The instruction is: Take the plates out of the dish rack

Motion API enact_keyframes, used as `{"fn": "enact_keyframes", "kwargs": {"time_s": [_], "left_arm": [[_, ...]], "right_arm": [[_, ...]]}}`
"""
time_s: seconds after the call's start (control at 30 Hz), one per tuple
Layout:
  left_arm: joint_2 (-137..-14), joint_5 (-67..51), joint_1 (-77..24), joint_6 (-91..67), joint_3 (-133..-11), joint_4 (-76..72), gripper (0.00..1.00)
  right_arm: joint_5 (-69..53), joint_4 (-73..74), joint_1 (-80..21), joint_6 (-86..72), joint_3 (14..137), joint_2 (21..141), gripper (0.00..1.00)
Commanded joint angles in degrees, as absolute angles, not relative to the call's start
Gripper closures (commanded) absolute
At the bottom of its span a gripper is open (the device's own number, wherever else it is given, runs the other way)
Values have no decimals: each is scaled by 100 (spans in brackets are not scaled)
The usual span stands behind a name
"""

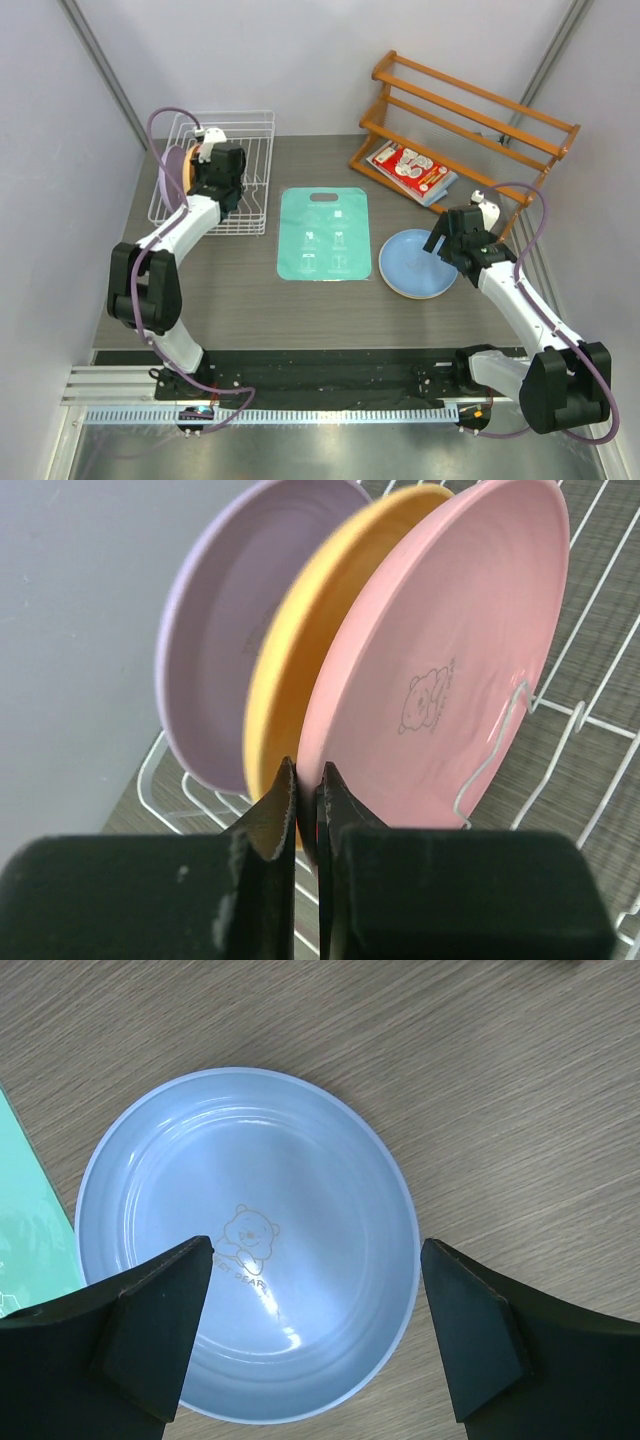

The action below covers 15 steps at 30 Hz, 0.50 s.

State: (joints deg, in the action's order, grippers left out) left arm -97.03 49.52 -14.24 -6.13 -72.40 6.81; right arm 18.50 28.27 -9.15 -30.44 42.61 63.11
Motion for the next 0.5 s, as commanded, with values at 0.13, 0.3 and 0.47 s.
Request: {"fn": "enact_keyframes", "kwargs": {"time_s": [0.13,0.3,0.47], "left_arm": [[-8974,5290,-1459,-405,-7515,448,100],[-8860,5695,-1625,-141,-7515,378,100],[-8623,5836,-1819,-62,-7532,387,100]], "right_arm": [[1697,2645,-888,-2997,4289,6100,9],[1635,2663,-879,-3023,4254,5959,9],[1608,2725,-888,-2989,4271,5792,9]]}}
